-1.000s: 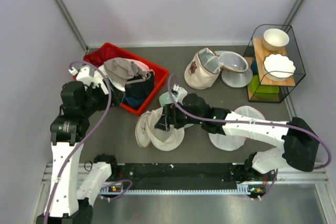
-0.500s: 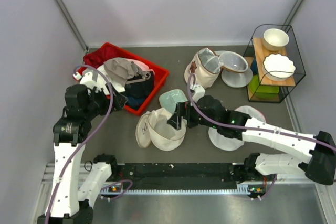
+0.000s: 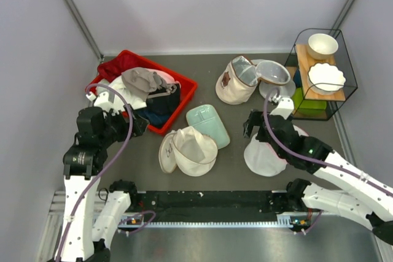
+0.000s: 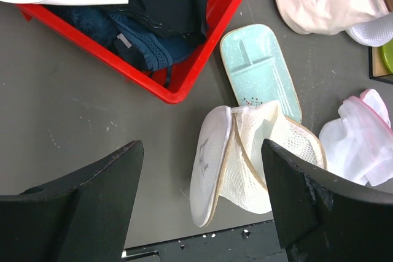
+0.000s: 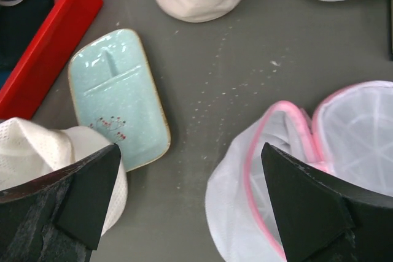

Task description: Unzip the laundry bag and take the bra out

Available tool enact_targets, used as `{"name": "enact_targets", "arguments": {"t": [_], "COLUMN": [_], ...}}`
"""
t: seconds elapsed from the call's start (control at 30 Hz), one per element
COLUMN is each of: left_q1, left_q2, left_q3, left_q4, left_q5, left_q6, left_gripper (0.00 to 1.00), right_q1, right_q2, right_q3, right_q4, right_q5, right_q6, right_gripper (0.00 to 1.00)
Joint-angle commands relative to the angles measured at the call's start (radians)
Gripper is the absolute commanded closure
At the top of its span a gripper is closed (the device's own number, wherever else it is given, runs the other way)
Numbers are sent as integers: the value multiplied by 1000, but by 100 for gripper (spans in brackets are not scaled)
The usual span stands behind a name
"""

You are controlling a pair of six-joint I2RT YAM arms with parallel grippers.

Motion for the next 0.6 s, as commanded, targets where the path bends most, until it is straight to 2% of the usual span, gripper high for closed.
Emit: {"name": "enact_targets", "arguments": {"t": [0.0,0.3,0.57], "left_q1": [2,2,2], "left_q2": [-3,3,14], "left_q3": [-18,-36,-58], "left_q4": [20,38,46], "left_q5": [-21,-33,-43], "left_q6": [3,-14,-8], "left_gripper": [18,18,18], "right_q1": [0,-4,-2], "right_q2": [-53,32,39], "right_q3": [-29,-10,-24], "right_q4": [-46,-68,-68], "right_q5": [138,177,187], "right_q6": [32,39,66], "right_gripper": [1,1,1]}}
